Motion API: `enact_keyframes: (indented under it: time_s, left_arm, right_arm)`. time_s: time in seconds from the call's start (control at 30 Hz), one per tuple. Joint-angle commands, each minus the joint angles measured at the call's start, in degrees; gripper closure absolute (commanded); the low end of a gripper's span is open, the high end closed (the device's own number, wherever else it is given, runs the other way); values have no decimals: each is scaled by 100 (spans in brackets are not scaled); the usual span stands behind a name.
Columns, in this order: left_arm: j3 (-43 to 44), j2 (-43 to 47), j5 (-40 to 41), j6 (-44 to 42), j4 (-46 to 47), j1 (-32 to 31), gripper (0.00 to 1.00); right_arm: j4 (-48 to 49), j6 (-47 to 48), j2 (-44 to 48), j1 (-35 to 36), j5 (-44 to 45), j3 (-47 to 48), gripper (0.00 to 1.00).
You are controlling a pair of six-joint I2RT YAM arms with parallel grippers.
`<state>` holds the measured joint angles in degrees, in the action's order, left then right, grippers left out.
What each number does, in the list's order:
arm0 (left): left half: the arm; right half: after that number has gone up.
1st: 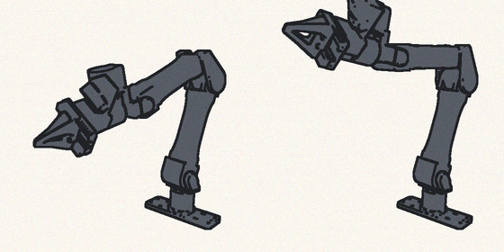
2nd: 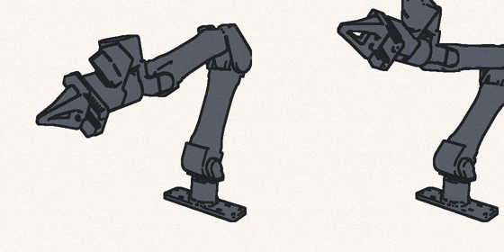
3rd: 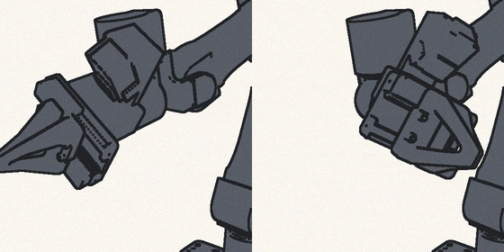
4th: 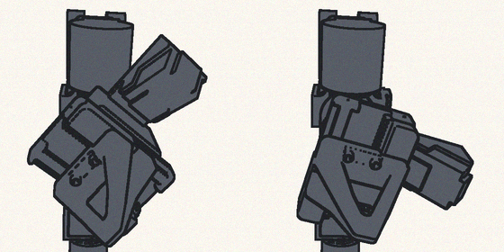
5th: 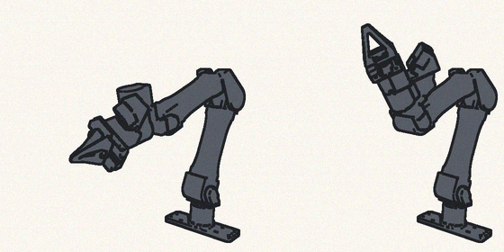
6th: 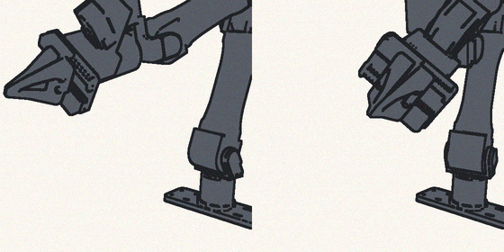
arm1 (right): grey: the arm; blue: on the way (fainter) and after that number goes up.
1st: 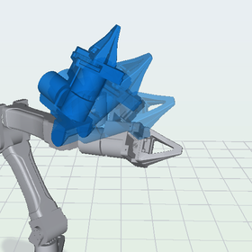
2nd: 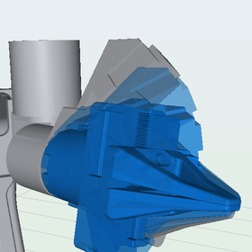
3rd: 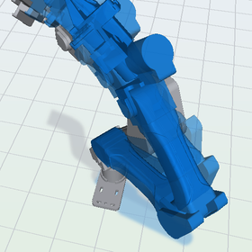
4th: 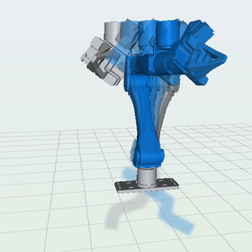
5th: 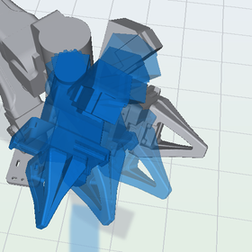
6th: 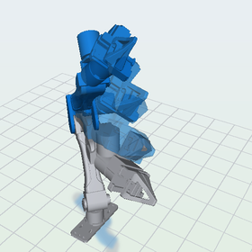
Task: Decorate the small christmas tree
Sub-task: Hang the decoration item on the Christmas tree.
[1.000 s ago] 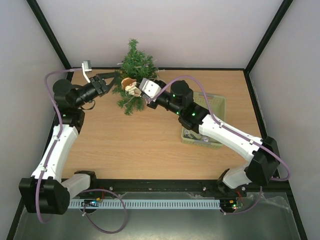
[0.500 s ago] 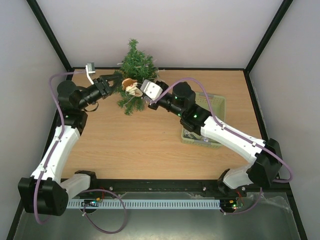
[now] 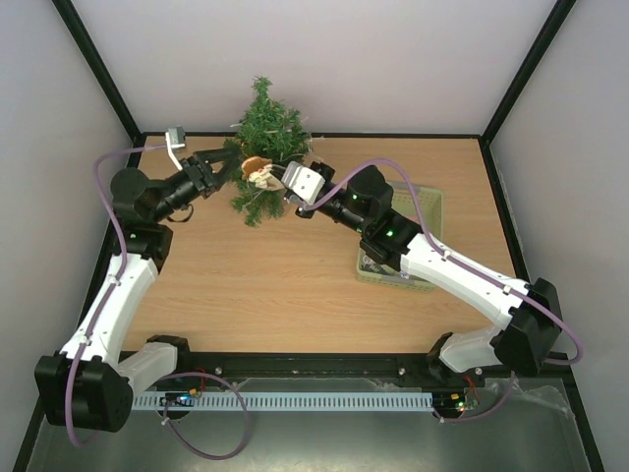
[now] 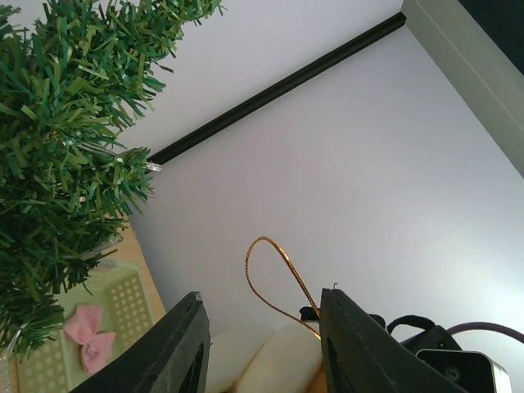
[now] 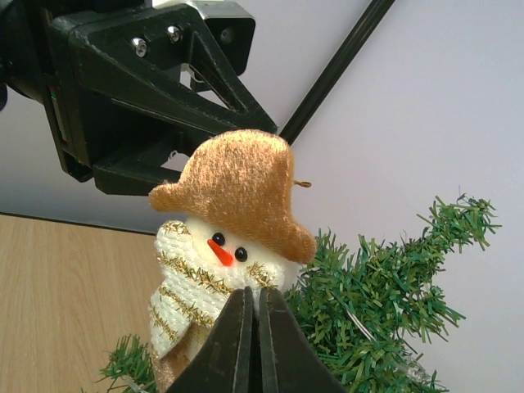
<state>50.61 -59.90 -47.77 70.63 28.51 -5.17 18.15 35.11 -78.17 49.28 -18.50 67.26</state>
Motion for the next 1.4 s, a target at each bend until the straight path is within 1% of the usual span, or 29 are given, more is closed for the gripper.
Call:
enact_keyframes:
  time_s: [0.0, 0.07, 0.17, 0.2, 0.27, 0.33, 0.37, 0.43, 0.53, 0.7, 0.77, 0.83, 1.0, 1.13, 1.23, 1.37]
  left_arm:
    - [-34, -119, -171, 263, 615, -69, 61]
    - [-59, -159, -203, 379, 819, -108, 62]
    - [-84, -195, -215, 455, 965, -133, 66]
    - [-105, -204, -215, 507, 1058, -133, 69]
    - [-150, -214, -215, 620, 1280, -133, 80]
    - [-150, -238, -224, 633, 1407, -133, 96]
    - [-135, -249, -220, 579, 1406, -126, 97]
    - [-75, -265, -152, 373, 1279, -108, 98]
    - [130, -325, 25, -237, 763, -85, 98]
    - [578, -587, 172, -1168, -68, -43, 98]
    - [709, -707, 218, -1402, -254, -1, 98]
    - [848, -792, 273, -1629, -453, 32, 98]
    - [1218, -1006, 416, -2482, -1364, 95, 98]
    - [1257, -1060, 453, -2733, -1596, 240, 98]
    - [1397, -1180, 488, -2938, -1829, 287, 98]
    - [1524, -1382, 296, -3031, -1809, 306, 98]
  right_arm:
    - [334, -56, 115, 54, -179, -39, 98]
    - [332, -62, 98, 55, -196, -34, 98]
    - [329, -75, 82, 63, -204, -21, 98]
    - [323, -75, 83, 64, -206, -19, 98]
    - [310, -75, 66, 71, -191, -13, 98]
    - [278, -87, 55, 66, -139, -22, 98]
    - [243, -109, 50, 68, -79, -22, 98]
    - [74, -260, -4, 72, 181, 34, 98]
    - [-228, -620, -111, 73, 555, 110, 98]
    - [-722, -1438, -271, 67, 645, 443, 98]
    - [-896, -1598, -334, 65, 783, 545, 98]
    - [-902, -1730, -389, 72, 907, 583, 98]
    - [-903, -2326, -750, 81, 850, 862, 98]
    - [-982, -2630, -1007, 81, 946, 1112, 98]
    - [-1143, -2678, -1183, 82, 1011, 1329, 98]
    - [-1352, -2695, -1341, 96, 1163, 1541, 98]
